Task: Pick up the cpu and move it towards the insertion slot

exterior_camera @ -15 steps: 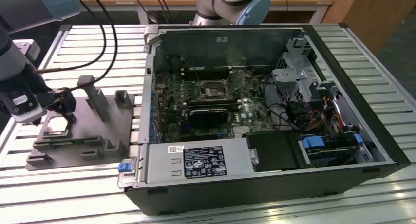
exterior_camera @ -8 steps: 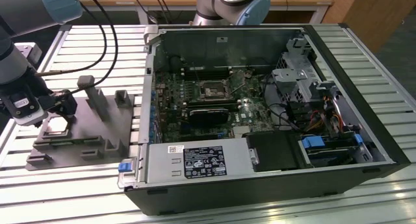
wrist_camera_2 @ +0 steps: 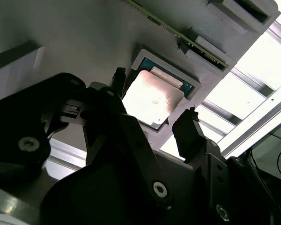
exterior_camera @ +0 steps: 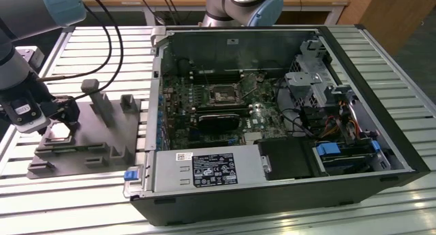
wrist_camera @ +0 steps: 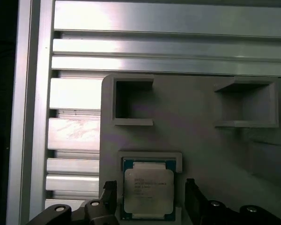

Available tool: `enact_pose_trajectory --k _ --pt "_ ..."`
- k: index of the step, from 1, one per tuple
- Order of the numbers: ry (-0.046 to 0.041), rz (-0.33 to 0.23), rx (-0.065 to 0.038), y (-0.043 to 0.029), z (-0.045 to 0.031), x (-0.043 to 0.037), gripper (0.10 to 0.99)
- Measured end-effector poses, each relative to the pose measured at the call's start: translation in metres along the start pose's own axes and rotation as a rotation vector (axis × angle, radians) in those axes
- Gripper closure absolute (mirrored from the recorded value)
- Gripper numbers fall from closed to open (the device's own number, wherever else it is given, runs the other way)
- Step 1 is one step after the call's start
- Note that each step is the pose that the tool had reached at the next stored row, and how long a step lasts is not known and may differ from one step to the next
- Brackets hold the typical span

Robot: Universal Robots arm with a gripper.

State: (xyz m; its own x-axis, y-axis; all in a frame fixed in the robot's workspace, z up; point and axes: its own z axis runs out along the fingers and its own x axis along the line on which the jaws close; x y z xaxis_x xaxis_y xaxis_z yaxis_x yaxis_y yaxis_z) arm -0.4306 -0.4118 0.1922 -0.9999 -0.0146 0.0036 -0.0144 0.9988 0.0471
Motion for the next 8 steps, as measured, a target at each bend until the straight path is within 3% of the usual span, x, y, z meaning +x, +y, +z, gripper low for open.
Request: enact_pose_trajectory --k 1,8 --pt "-0.0002 0.000 0.000 0.0000 0.0004 0.0001 0.404" --pt "-0.0001 0.000 0.000 -0.0002 0.0043 0.0005 0.404"
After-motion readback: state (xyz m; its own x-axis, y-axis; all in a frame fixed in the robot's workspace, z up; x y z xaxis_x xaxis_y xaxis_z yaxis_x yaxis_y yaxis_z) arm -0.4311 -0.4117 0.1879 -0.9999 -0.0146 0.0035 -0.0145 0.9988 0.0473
